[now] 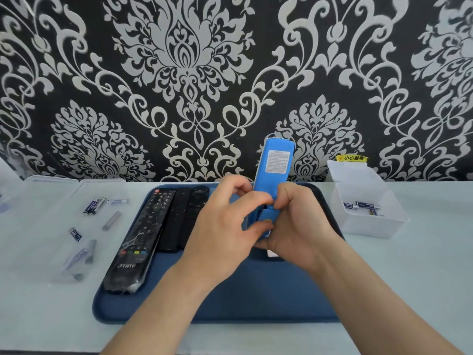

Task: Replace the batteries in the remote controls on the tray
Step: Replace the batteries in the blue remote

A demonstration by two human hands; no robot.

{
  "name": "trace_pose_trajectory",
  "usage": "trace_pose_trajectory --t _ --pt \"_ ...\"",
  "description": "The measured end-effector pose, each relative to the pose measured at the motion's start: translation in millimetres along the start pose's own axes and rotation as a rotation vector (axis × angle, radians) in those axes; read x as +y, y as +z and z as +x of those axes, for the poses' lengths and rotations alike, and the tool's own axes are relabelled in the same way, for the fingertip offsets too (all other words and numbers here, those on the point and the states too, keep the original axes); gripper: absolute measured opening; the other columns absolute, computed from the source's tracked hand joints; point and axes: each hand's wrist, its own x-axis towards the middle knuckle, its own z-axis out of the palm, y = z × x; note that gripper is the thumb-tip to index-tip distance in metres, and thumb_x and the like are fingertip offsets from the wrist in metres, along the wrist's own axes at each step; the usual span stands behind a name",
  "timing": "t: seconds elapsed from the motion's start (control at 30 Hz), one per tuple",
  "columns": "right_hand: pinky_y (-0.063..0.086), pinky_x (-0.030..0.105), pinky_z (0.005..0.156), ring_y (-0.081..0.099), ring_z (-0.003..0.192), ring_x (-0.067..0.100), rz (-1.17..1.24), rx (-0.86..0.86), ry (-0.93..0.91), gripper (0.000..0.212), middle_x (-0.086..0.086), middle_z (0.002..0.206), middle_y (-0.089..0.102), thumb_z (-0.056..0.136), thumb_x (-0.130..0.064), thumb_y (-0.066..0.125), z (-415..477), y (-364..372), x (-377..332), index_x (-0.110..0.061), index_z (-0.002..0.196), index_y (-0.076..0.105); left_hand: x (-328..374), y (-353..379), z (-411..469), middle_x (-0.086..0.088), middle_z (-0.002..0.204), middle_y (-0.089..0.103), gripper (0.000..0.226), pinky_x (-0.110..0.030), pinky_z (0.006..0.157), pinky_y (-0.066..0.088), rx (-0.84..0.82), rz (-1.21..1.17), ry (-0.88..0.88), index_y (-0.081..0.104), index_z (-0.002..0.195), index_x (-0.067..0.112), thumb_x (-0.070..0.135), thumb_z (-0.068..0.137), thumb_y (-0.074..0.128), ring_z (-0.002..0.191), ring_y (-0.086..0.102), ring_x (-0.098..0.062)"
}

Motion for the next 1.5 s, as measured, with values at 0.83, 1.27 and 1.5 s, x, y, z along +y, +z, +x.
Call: trace_pose_trajectory --t 0.83,1.27,1.5 --pt "0.048 0.033 0.058 0.058 0.066 0.019 -0.236 0.195 -0.049 0.053 0.009 0.084 0.062 0.098 -0.057 0.037 9 -6 4 -0.014 0.113 0.064 -2 -30 5 0.012 0.084 0.067 0.015 -0.020 0.069 0.051 -0.066 -0.105 -0.087 0.072 0.090 0.021 0.014 0.077 0.069 0.079 0.061 -0.008" --pt "0.049 0.041 0.075 0.066 0.079 0.022 -0.229 0.099 -0.106 0.058 0.009 0.090 0.071 0.100 -0.058 0.028 9 -1 6 -0.019 0.118 0.065 9 -17 4 0.012 0.089 0.061 0.027 -0.026 0.075 0.045 -0.066 0.135 -0.033 0.061 0.093 0.018 0.013 0.072 0.076 0.084 0.052 -0.005" --pt "0.054 0.032 0.064 0.069 0.079 0.020 -0.162 0.018 -0.107 0.064 0.009 0.093 0.070 0.101 -0.058 0.023 5 1 3 -0.014 0.128 0.059 15 -13 3 0.012 0.091 0.063 0.035 -0.011 0.071 0.042 -0.009 -0.009 -0.181 0.052 0.086 0.032 0.016 0.070 0.079 0.083 0.054 -0.002"
